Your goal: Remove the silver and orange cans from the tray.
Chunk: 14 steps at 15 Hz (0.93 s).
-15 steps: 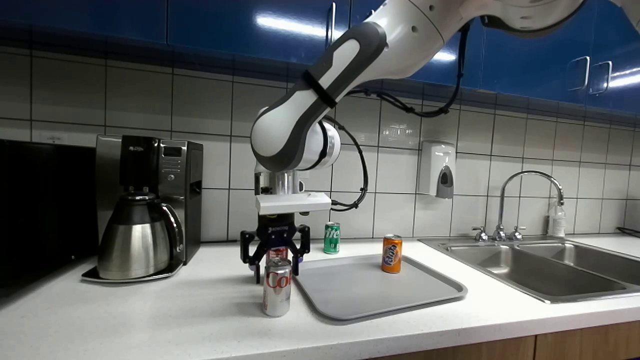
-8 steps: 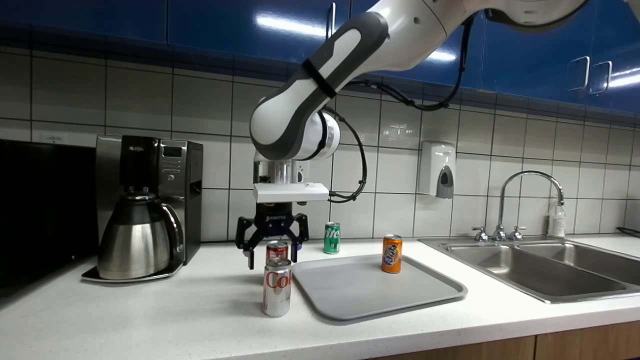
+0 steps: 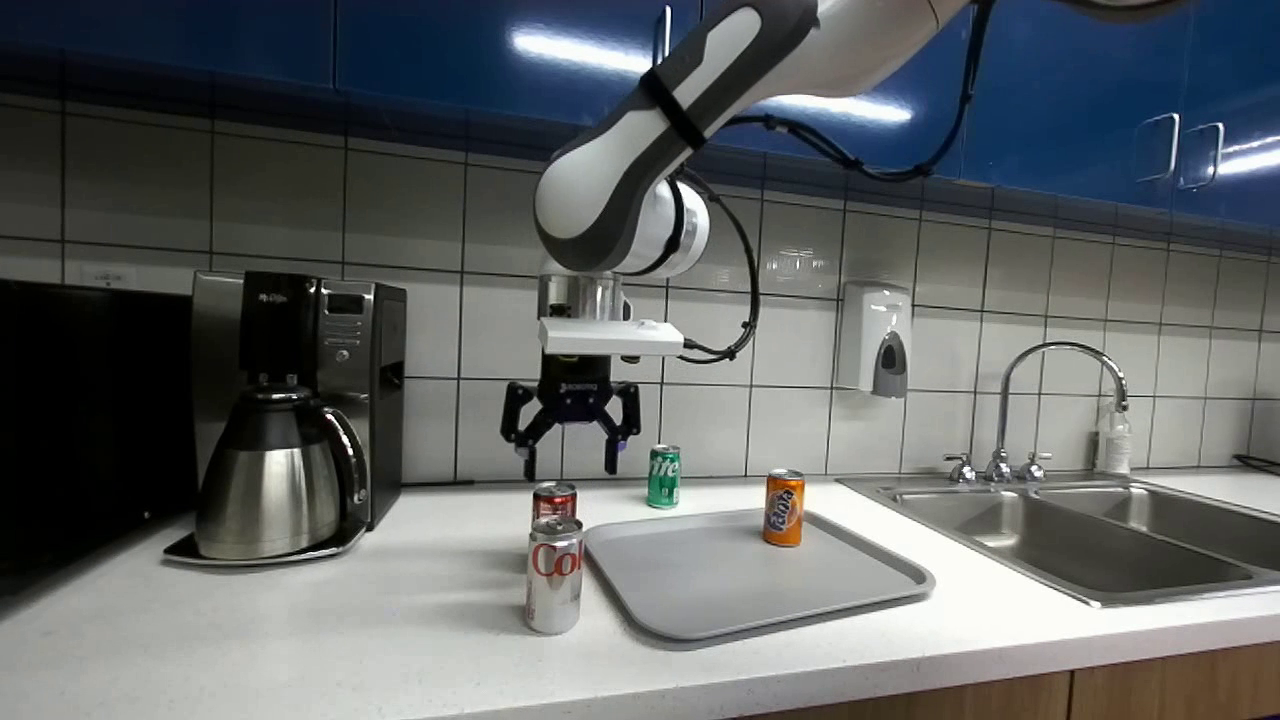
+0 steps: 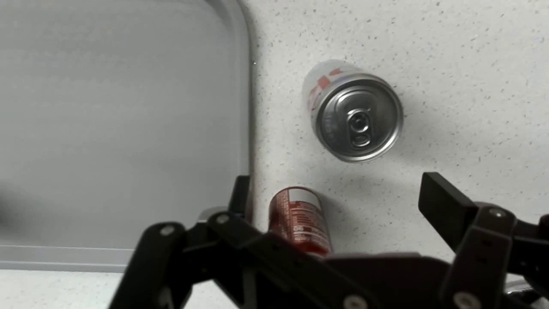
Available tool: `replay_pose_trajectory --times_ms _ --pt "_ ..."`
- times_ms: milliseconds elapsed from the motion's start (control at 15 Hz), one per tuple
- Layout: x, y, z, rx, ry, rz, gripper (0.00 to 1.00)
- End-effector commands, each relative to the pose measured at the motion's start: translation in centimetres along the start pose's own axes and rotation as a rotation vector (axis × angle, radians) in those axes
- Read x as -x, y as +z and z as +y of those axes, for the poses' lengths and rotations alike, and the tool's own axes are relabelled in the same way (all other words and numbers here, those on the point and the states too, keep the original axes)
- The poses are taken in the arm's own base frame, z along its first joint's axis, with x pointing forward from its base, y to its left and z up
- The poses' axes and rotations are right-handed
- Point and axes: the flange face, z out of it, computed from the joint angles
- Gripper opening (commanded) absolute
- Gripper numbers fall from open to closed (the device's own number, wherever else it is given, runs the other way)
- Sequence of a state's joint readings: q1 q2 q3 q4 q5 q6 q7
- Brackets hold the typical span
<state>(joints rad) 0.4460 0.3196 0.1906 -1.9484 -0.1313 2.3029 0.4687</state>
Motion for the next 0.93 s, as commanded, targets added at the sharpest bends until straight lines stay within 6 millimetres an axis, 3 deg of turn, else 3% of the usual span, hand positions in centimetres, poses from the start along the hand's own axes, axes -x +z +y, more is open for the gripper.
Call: replay_pose_trajectory --times_ms 0,867 --pt "0.9 -1.3 4.7 0.018 0.013 -0.008 1.0" --pt "-0.5 0.7 24.5 0.062 0.089 -0.059 1.0"
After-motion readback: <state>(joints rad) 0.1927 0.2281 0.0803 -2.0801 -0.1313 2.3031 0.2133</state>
